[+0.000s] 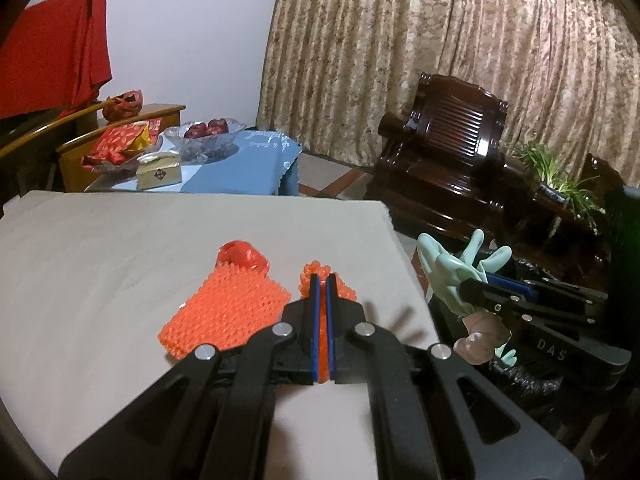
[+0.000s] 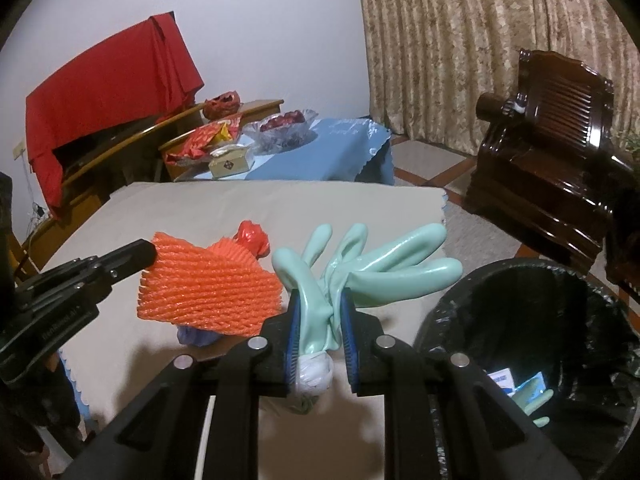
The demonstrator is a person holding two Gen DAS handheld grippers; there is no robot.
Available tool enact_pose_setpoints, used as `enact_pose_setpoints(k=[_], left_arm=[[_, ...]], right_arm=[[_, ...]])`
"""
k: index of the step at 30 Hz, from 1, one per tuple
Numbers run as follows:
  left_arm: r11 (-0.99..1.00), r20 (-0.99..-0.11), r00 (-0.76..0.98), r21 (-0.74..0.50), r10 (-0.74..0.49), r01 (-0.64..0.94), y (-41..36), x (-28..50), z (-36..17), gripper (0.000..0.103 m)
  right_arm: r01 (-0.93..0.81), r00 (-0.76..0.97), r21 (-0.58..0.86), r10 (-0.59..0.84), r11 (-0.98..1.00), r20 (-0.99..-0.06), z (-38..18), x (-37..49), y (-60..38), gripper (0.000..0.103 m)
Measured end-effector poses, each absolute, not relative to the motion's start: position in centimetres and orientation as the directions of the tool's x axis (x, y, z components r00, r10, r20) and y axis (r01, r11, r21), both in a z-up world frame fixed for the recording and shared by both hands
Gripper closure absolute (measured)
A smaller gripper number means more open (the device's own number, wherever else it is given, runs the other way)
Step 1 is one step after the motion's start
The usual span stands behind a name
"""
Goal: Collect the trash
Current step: 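Carry the net and glove over the bin and open both grippers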
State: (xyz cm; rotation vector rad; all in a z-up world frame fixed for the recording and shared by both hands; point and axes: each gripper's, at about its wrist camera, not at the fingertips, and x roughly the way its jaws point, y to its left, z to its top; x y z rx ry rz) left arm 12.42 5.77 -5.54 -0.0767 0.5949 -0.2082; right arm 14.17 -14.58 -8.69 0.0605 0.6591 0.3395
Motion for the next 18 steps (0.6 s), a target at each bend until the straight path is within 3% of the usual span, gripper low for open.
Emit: enact_pose_setpoints(k=[18], left_arm=[[0.938, -0.478, 0.807, -0.146, -0.346, 0.316, -0.6, 12.6, -2.3, 0.101]], right_arm=[[-0.167, 0.807, 0.109, 0.199, 0.980, -0.556, -5.8, 11.8, -21.9, 0.084]])
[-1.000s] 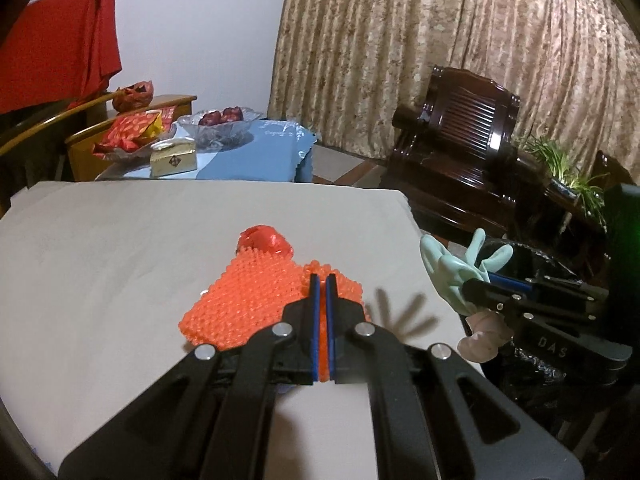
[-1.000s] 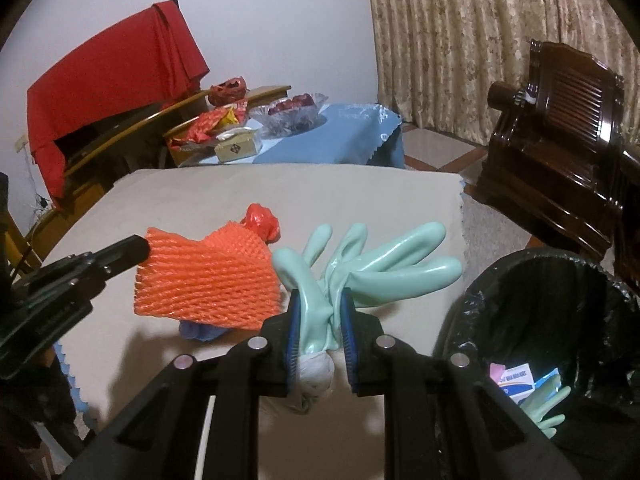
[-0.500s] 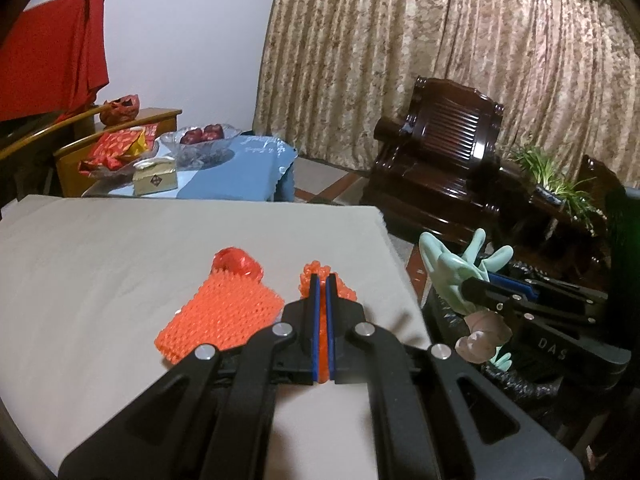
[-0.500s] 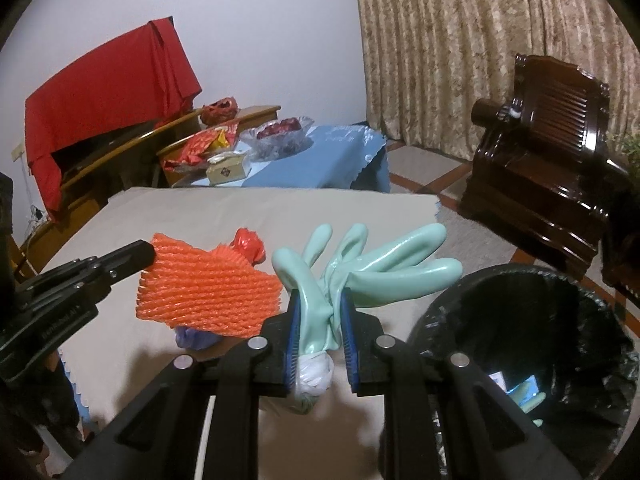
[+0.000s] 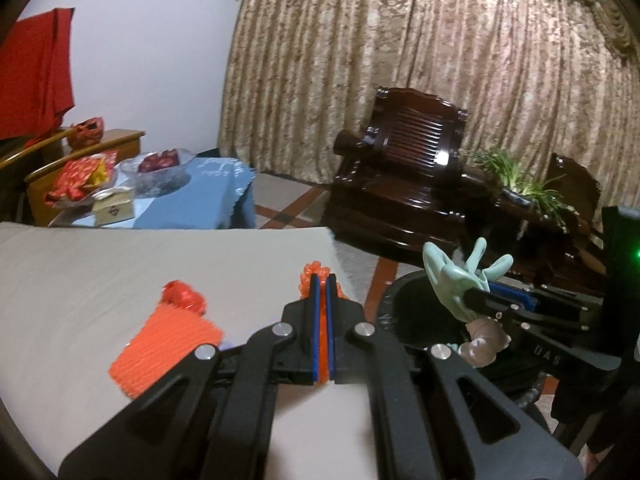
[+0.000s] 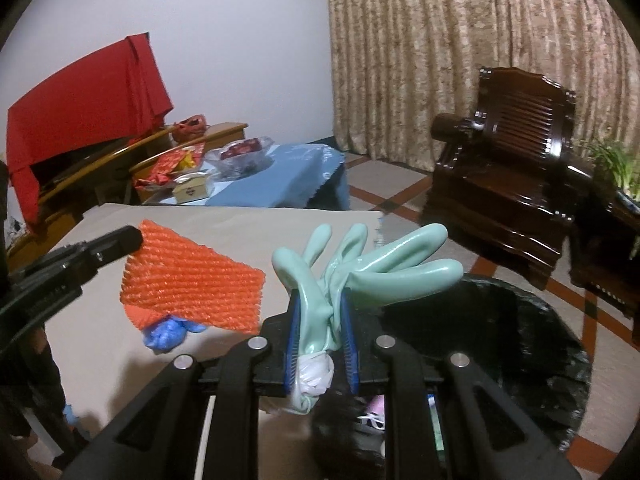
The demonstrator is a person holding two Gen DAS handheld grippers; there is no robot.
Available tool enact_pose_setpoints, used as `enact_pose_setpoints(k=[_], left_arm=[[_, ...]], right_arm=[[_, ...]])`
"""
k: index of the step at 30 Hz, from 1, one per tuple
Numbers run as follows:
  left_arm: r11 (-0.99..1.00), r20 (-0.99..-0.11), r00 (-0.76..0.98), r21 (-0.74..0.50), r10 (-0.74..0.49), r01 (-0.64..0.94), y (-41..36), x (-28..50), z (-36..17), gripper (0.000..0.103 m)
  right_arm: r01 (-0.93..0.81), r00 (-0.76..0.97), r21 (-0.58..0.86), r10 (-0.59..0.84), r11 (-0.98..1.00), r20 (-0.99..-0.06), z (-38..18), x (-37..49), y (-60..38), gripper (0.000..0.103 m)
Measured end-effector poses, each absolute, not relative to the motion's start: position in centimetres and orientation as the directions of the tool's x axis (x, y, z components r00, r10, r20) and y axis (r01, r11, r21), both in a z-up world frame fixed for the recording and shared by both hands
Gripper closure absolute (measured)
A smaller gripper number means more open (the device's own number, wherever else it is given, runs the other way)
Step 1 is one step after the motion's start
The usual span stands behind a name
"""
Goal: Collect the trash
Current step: 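Carry the net and glove over the bin and open both grippers, then move both grippers back to the remaining trash on the table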
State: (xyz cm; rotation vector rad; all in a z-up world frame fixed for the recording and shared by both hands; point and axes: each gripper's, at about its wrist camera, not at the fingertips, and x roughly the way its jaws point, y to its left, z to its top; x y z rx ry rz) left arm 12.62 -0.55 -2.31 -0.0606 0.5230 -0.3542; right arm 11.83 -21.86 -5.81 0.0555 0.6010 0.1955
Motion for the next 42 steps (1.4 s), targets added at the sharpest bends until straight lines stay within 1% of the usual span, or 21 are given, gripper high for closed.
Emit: enact_pose_setpoints(k=[8, 15, 23, 30, 31, 32, 33, 34, 35, 37, 38, 39, 40, 41, 42], left_arm=[[0.895, -0.462, 0.772, -0.137, -0.437, 0.425, -6.1, 13.2, -1.7, 0.101], [0.858, -0.471, 0.730, -0.132, -0.495, 0.496, -10.9, 14.0, -2.3, 0.101], [0.826, -0.501, 0.682, -0.133, -0.533, 0.548, -15.0, 14.8, -3.9, 0.101], [0.814, -0.524, 0.658, -0.127, -0.540, 0.567, -16.8, 15.5, -5.1, 0.101], [0.809, -0.531, 0.649, -0.132, -0.546, 0.573, -16.9, 15.7, -5.3, 0.100], [0.806, -0.538, 0.639, -0.139, -0.549, 0.575, -17.1, 15.8, -5.6, 0.098], [0.806, -0.547, 0.631, -0.146, -0.549, 0.574, -17.1, 16.2, -5.8, 0.085], [0.806, -0.554, 0.625, -0.154, -0.550, 0.572, -17.0, 16.3, -6.0, 0.056], [0.807, -0.553, 0.624, -0.166, -0.552, 0.566, -16.8, 16.4, -6.1, 0.047], [0.817, -0.544, 0.639, -0.168, -0.543, 0.551, -15.9, 16.2, -6.3, 0.043], [0.820, -0.547, 0.641, -0.166, -0.539, 0.548, -15.7, 16.2, -6.3, 0.043], [0.826, -0.548, 0.646, -0.164, -0.530, 0.539, -15.1, 16.1, -6.4, 0.039], [0.832, -0.546, 0.654, -0.164, -0.524, 0.530, -14.6, 16.1, -6.3, 0.035], [0.841, -0.543, 0.665, -0.163, -0.513, 0.516, -13.8, 16.0, -6.3, 0.032], [0.850, -0.542, 0.675, -0.160, -0.501, 0.502, -13.2, 15.9, -6.3, 0.025]], right_arm=[[-0.055, 0.823, 0.101, 0.102, 0.993, -0.559, -5.7, 10.4, -27.1, 0.084], [0.035, 0.822, 0.088, 0.022, 0.996, -0.570, -6.3, 9.5, -30.9, 0.084], [0.078, 0.816, 0.086, -0.014, 0.993, -0.578, -7.0, 9.1, -32.9, 0.084], [0.103, 0.800, 0.088, -0.030, 0.991, -0.600, -8.2, 9.2, -33.7, 0.084], [0.109, 0.795, 0.087, -0.035, 0.990, -0.605, -8.5, 9.3, -33.8, 0.083], [0.114, 0.790, 0.085, -0.039, 0.990, -0.612, -8.6, 9.5, -33.9, 0.077], [0.129, 0.776, 0.078, -0.052, 0.989, -0.628, -9.1, 9.7, -34.1, 0.072], [0.141, 0.766, 0.072, -0.063, 0.987, -0.640, -9.5, 9.8, -34.2, 0.065], [0.150, 0.759, 0.071, -0.069, 0.986, -0.647, -9.7, 9.8, -34.5, 0.063], [0.172, 0.748, 0.069, -0.085, 0.983, -0.658, -10.2, 9.6, -34.8, 0.052], [0.187, 0.749, 0.064, -0.101, 0.980, -0.655, -10.3, 9.3, -34.8, 0.037], [0.194, 0.753, 0.061, -0.109, 0.979, -0.649, -10.2, 9.1, -34.8, 0.029], [0.197, 0.759, 0.061, -0.113, 0.978, -0.642, -10.1, 8.8, -34.8, 0.026], [0.195, 0.764, 0.062, -0.112, 0.979, -0.636, -10.0, 8.7, -34.8, 0.017], [0.192, 0.771, 0.058, -0.114, 0.980, -0.627, -9.8, 8.5, -34.5, 0.005]])
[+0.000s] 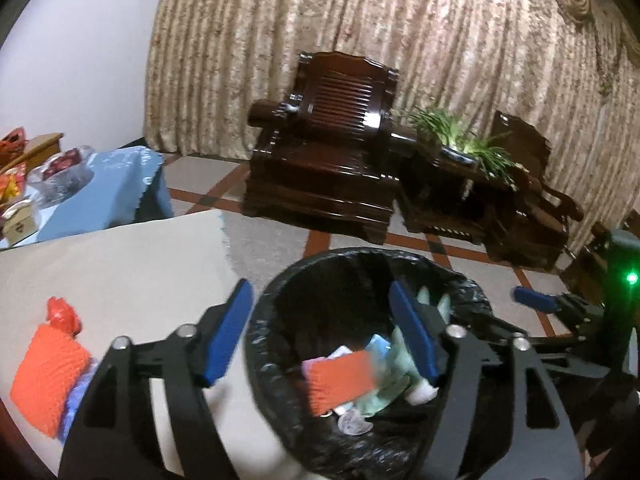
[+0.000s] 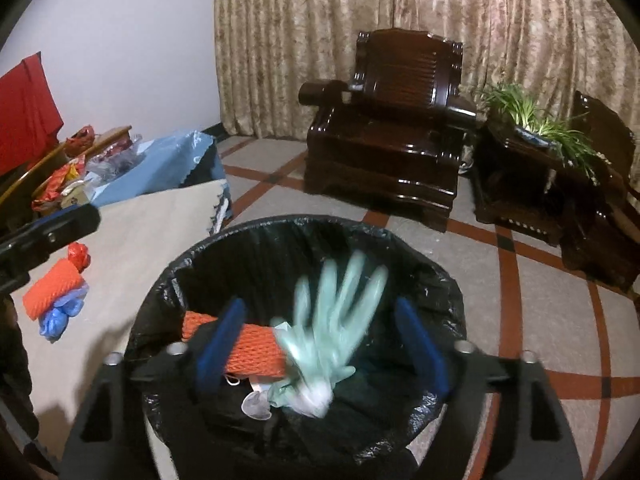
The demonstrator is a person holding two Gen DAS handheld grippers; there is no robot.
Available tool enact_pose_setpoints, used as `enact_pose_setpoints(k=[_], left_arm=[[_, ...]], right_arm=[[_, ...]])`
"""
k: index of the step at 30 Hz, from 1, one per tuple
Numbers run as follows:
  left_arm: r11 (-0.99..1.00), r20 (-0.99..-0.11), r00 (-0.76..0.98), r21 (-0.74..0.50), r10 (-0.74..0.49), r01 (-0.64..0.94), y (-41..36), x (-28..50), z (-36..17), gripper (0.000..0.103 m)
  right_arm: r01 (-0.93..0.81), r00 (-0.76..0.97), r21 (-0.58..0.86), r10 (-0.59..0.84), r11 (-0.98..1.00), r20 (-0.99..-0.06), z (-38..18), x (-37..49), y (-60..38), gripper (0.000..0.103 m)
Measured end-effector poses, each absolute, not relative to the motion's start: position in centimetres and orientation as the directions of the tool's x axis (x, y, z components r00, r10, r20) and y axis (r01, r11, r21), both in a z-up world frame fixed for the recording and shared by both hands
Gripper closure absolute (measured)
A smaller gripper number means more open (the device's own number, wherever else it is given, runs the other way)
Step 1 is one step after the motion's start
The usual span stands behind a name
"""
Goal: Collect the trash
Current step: 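Move both grippers back to the remaining trash on the table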
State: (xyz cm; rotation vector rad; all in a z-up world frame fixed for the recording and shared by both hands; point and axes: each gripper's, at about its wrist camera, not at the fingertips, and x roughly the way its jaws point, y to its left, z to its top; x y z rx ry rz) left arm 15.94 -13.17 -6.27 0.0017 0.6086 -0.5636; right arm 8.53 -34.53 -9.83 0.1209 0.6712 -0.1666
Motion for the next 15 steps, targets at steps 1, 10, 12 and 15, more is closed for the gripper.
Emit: enact_pose_setpoints(k=[1, 10, 12, 15], left_arm=[[0.857, -0.541, 0.683, -0.158, -0.490, 0.490, -12.7, 15.8, -6.1, 0.019], [0.919, -0.546, 0.748, -0.122, -0.379, 0.376, -6.6, 14.6, -5.9, 0.012], [0.933, -0.552, 0.759, -0.112, -0.345, 0.343, -5.0, 14.3, -6.1, 0.012], [0.953, -0.561, 0.775, -0.105, -0.292, 0.283, -2.2, 13.7, -6.4, 0.012]], right_arm=[[0.195, 0.774, 0.052, -0.121, 0.979, -0.622, -9.7, 8.5, -34.5, 0.006], [0.159, 0.801, 0.102, -0.068, 0.982, -0.595, -8.7, 8.6, -32.7, 0.006], [0.146, 0.807, 0.110, -0.054, 0.983, -0.589, -8.6, 8.8, -32.0, 0.006], [0.115, 0.811, 0.114, -0.027, 0.987, -0.585, -8.4, 9.2, -30.5, 0.006]])
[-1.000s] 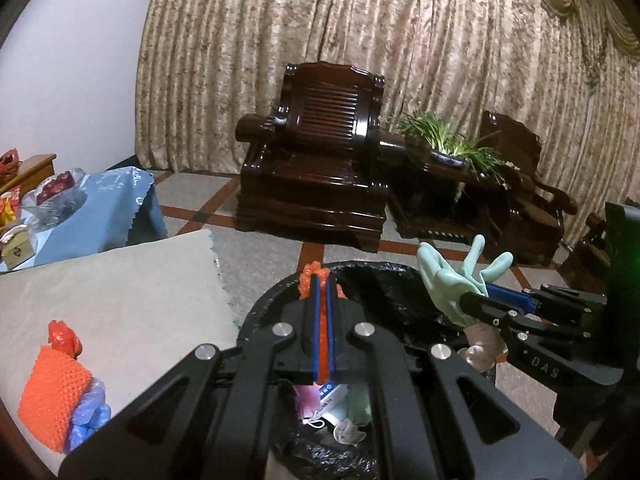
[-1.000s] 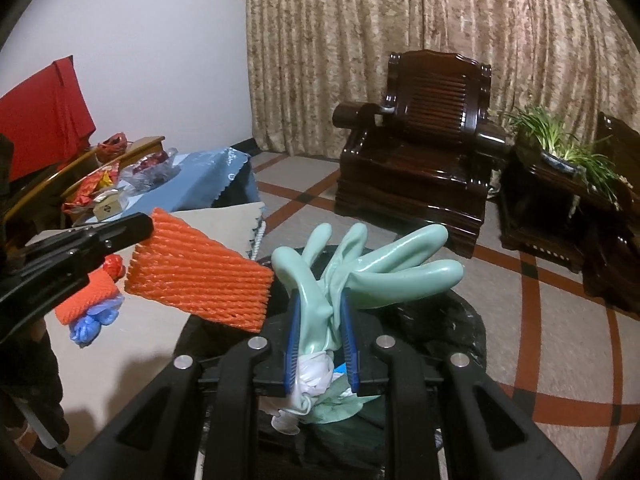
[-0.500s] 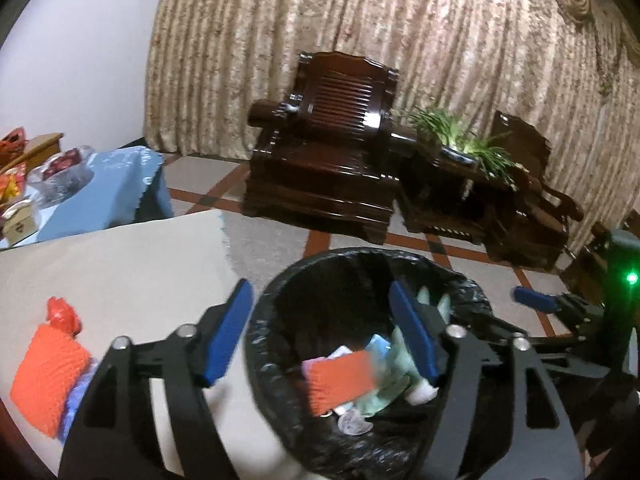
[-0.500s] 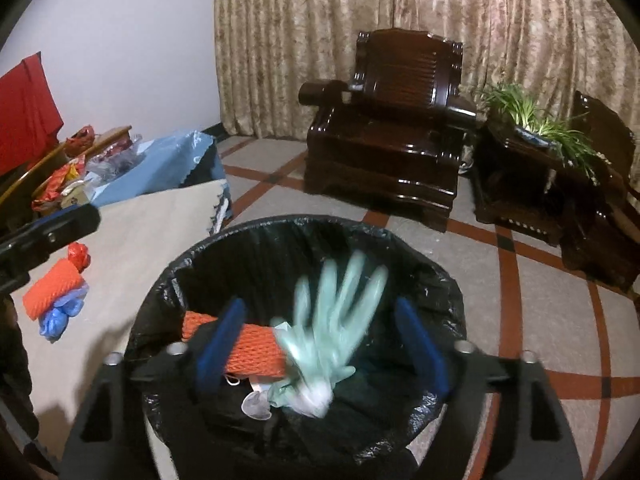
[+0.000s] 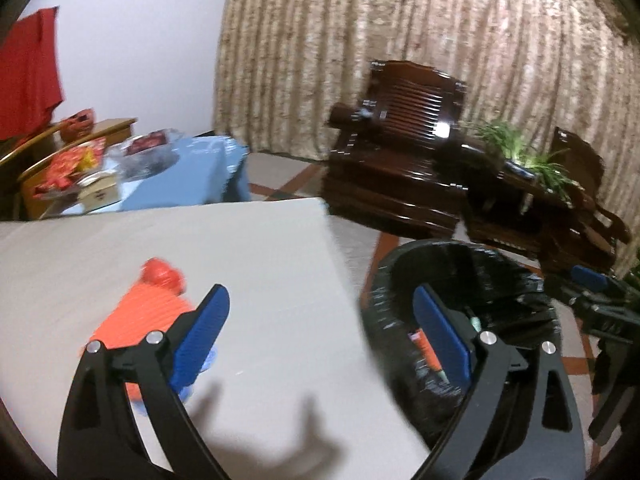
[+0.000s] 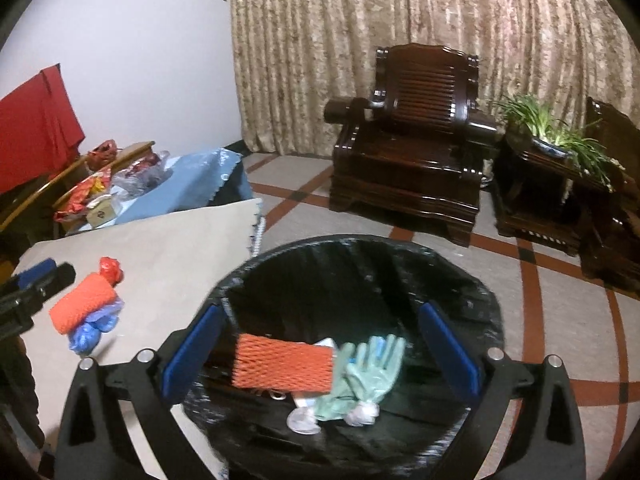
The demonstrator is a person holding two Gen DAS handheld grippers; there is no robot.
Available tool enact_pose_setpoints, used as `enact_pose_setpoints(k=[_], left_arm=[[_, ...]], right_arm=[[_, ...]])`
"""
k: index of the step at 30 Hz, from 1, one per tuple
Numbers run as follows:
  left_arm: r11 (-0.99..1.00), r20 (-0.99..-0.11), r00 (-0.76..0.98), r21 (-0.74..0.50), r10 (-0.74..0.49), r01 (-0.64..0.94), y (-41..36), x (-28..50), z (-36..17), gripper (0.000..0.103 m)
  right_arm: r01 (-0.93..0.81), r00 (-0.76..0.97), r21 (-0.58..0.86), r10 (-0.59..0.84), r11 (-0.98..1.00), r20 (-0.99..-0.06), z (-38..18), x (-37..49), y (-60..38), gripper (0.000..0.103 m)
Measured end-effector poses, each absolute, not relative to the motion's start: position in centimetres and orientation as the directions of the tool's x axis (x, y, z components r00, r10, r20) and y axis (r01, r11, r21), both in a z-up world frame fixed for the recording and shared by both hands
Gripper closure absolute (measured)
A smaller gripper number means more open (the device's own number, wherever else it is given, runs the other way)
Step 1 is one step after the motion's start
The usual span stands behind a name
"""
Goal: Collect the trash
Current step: 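Move both grippers back to the remaining trash on the table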
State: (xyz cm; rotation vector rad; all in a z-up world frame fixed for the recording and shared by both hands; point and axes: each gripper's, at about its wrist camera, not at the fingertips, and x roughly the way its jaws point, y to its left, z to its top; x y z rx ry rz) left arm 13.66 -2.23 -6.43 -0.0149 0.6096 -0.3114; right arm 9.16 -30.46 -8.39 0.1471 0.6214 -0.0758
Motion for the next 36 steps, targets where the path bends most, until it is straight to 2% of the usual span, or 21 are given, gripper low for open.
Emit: enact_pose_setpoints(k=[17, 27, 36], left_arm=[[0.997, -0.609, 0.792, -0.077, -0.045, -0.002, 11.2, 12.8, -8.8, 0.012], [0.997, -0.648, 0.761, -0.066, -0.023, -0.026, 13.2, 16.1, -10.7, 0.012], [0.998, -0.703, 0.709, -0.071, -0.051, 0.001, 13.3, 19.5, -13.5, 0.012]], right_arm=[[-0.146, 0.811, 0.116, 0.186, 0.982, -0.555, -8.2, 12.7, -18.6, 0.006], [-0.238, 0.799, 0.111, 0.259, 0.965, -0.542, -9.1, 16.1, -13.6, 0.006], [-0.265, 0.773, 0.101, 0.274, 0.959, -0.573, -10.6, 18.3, -11.4, 0.006]])
